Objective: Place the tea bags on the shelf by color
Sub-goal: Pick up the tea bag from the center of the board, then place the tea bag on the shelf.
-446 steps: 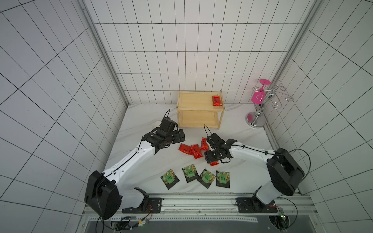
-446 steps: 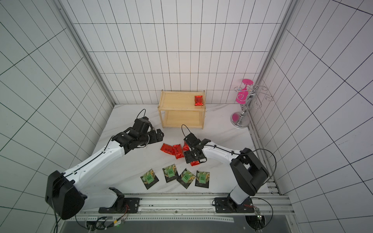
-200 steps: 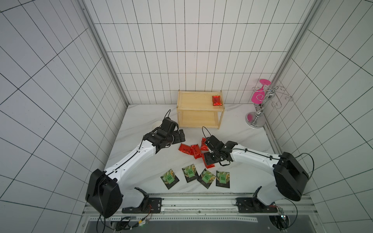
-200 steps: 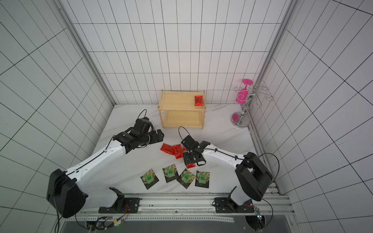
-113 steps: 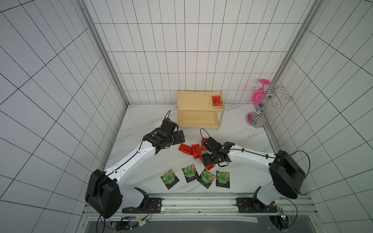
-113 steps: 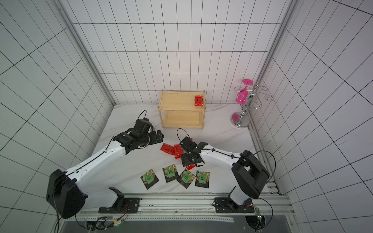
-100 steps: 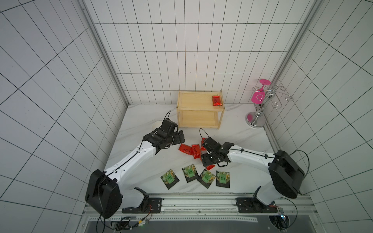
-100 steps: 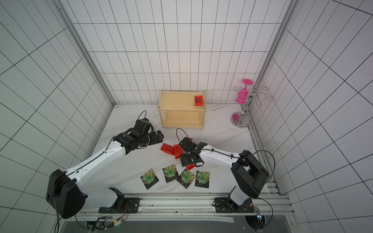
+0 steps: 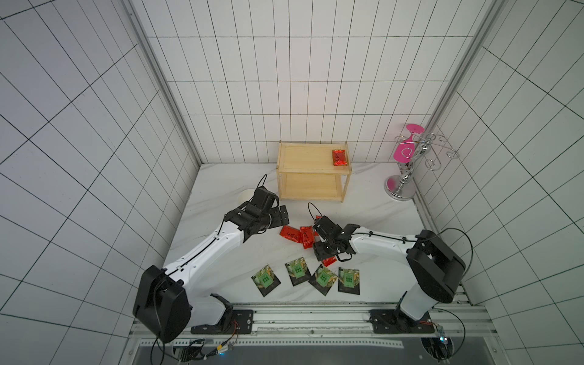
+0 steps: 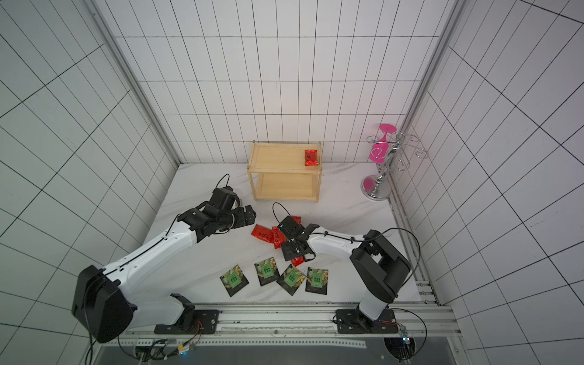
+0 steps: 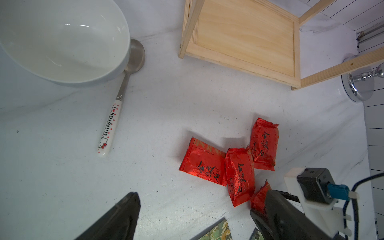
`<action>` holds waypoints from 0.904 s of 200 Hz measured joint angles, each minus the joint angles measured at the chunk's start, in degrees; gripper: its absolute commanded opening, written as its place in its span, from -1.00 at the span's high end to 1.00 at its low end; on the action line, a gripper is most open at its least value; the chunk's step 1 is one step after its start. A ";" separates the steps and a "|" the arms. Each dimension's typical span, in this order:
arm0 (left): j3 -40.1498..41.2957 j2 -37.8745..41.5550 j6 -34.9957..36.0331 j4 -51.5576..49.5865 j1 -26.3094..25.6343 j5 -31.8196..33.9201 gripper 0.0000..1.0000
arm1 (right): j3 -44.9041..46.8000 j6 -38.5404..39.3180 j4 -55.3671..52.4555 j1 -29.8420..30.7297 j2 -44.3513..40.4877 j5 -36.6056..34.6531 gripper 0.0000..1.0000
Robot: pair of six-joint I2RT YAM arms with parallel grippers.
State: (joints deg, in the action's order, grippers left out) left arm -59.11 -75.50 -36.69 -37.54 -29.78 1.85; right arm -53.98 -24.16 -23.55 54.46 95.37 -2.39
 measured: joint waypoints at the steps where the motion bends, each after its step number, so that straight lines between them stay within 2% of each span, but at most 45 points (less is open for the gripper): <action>1: 0.00 0.00 0.00 0.00 0.00 0.00 -0.95 | 0.00 0.02 0.00 0.02 0.00 -0.02 -0.26; 41: 0.00 0.00 0.00 -0.02 0.00 0.00 -0.96 | 0.31 -0.07 0.02 0.02 0.00 -1.62 -0.08; 84: 0.00 0.00 0.00 -0.11 0.00 0.00 -0.96 | 0.31 -1.16 -1.20 0.00 -0.74 -3.69 -0.06; 134: -0.87 0.11 0.07 -1.88 0.00 0.07 -0.96 | -0.09 -3.78 -6.84 -0.13 -6.27 -8.41 -0.04; 156: -1.97 0.85 0.13 -2.43 0.22 0.22 -0.96 | -3.30 -4.13 -11.63 -1.57 -8.76 -9.92 -0.02; 181: -2.73 1.86 0.09 -1.75 0.22 -0.33 -0.96 | -12.48 -3.02 -14.67 -6.34 -10.23 -10.78 0.00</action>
State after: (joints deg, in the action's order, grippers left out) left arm -61.84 -73.65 -36.60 -39.29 -29.56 1.52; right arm -66.46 -27.18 -38.22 48.12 85.14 -13.17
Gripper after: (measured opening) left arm 0.980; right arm 0.502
